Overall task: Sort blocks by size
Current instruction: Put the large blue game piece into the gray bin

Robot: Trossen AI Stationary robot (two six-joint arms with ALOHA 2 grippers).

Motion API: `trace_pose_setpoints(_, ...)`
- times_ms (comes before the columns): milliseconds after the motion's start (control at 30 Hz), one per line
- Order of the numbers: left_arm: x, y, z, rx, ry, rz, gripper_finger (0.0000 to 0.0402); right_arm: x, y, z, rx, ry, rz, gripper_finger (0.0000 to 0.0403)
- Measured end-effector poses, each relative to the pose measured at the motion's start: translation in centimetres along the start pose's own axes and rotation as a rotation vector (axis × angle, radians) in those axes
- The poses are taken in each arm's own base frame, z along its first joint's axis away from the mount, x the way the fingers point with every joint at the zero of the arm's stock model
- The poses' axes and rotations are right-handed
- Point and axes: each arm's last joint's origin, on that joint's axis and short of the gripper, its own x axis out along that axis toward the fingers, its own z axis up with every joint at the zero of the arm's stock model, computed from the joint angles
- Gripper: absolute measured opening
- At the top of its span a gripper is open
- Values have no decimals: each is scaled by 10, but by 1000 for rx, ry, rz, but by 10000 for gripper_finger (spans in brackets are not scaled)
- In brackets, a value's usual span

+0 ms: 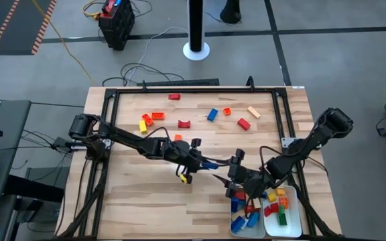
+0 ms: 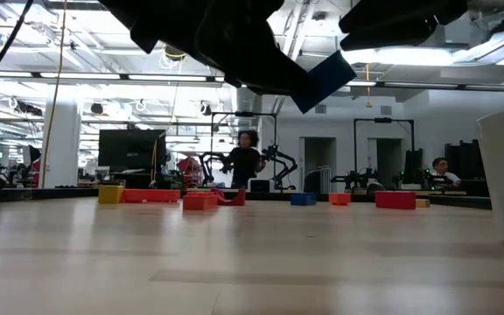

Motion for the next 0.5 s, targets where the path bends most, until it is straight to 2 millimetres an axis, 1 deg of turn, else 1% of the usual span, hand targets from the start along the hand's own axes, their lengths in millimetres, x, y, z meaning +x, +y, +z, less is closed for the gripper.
trace_pose_setpoints(267, 0, -3, 5, -11, -42, -3, 85, 0, 0, 0, -4, 0, 0, 276)
trace_pose_setpoints(500, -1, -12, 11, -6, -100, -16, 86, 1, -1, 0, -13, 1, -6, 275)
